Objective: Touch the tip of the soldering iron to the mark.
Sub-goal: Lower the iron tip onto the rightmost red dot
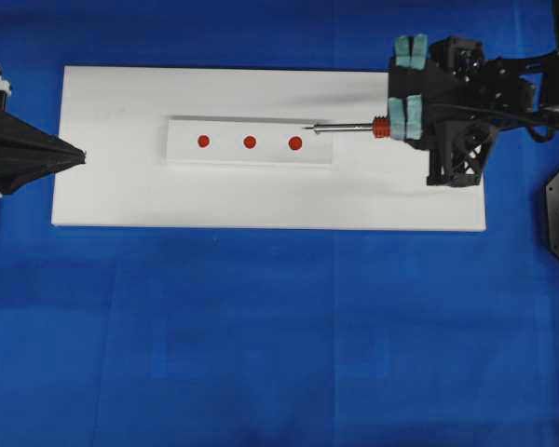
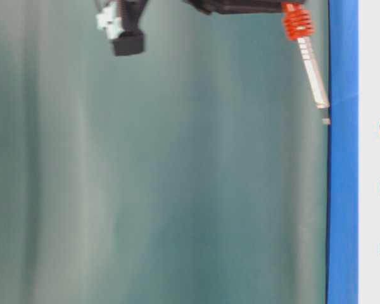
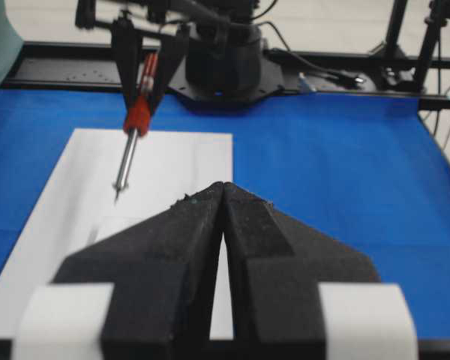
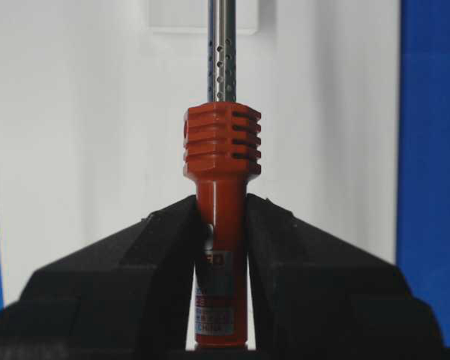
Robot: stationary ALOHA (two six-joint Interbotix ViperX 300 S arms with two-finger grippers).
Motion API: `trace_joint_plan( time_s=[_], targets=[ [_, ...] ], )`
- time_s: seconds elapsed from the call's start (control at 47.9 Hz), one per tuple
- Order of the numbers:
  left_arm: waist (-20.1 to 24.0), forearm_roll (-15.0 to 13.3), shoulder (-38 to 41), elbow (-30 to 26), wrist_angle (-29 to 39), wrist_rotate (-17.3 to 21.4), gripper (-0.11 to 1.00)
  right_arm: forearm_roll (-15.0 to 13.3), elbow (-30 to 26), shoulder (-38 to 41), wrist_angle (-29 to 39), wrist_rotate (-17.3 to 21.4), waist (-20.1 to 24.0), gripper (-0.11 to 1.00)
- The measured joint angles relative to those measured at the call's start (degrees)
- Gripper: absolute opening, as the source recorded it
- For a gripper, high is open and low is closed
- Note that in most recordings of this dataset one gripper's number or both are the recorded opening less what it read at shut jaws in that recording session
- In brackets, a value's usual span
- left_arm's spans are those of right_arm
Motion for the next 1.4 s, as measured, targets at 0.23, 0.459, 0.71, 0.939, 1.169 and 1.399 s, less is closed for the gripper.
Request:
trace_joint_plan(
  time_s=[0.23,0.459,0.71,0.939,1.169,1.399],
  targets=[
    [0.00,0.00,0.00,0.00,0.00,0.00,0.00,0.00,1.49,4.92,-4.75,0.00,0.09,0.06],
    [-0.09,0.00,0.00,0.00,-0.09,0.00,0.00,0.00,1.67,8.26,-7.38,0.09,0.09,0.06],
    [0.00,-0.09,0.00,0.00,-0.09,0.00,0.00,0.09,1.67,8.88,-7.73,0.00,0.00,0.06],
    [0.00,0.00,0.00,0.09,-0.09,0.00,0.00,0.09,1.76,8.88,-7.73,0.00,0.00,0.06],
    [0.00,-0.09,0.00,0.09,-0.09,0.00,0.00,0.09,1.67,8.88,-7.73,0.09,0.09,0.06],
    [0.00,-0.09,0.00,0.09,-0.09,0.00,0.00,0.09,1.76,8.88,-7.73,0.00,0.00,0.06]
  ],
)
